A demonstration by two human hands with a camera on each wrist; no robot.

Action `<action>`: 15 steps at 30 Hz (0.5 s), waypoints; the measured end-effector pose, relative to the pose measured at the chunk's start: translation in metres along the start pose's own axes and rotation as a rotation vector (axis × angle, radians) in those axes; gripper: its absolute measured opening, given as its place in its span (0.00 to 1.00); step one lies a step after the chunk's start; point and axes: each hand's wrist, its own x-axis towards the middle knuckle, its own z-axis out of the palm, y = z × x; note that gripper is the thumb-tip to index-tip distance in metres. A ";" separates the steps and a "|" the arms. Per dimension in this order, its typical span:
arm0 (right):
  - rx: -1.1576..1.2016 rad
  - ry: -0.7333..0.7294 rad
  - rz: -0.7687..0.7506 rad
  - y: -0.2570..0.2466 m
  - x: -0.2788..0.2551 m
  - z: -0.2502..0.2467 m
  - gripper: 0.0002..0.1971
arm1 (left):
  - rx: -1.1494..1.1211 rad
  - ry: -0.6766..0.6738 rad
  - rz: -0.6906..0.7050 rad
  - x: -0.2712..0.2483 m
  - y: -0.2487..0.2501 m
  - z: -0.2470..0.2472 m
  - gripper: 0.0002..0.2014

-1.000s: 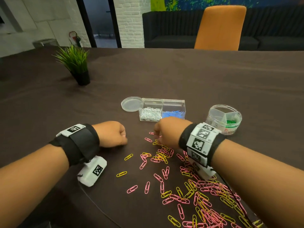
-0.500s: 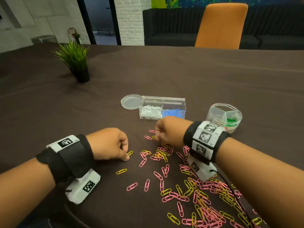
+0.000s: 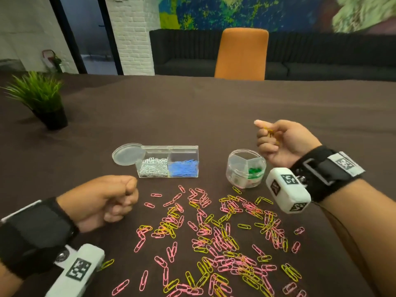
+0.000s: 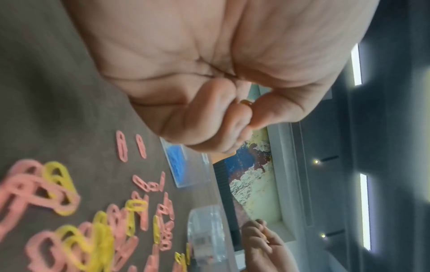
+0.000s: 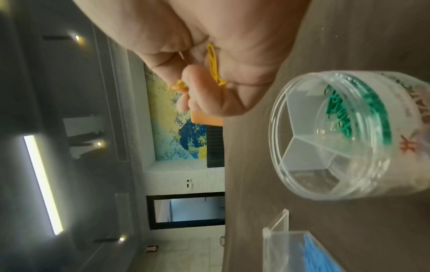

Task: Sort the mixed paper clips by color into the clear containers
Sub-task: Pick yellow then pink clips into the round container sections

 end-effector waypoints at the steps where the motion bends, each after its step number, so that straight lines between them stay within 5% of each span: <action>1: 0.005 0.059 0.001 -0.004 0.006 -0.004 0.10 | -0.075 -0.017 0.012 0.005 0.004 0.006 0.13; 4: -0.050 0.199 0.003 -0.007 0.019 -0.003 0.09 | -0.250 -0.081 0.027 0.023 0.013 0.024 0.15; 9: -0.259 0.188 0.009 -0.002 0.035 0.012 0.16 | -0.409 -0.262 -0.047 0.051 0.021 0.045 0.11; 15: -0.761 0.231 -0.093 -0.005 0.058 0.009 0.17 | -0.327 -0.163 -0.115 0.078 0.025 0.073 0.16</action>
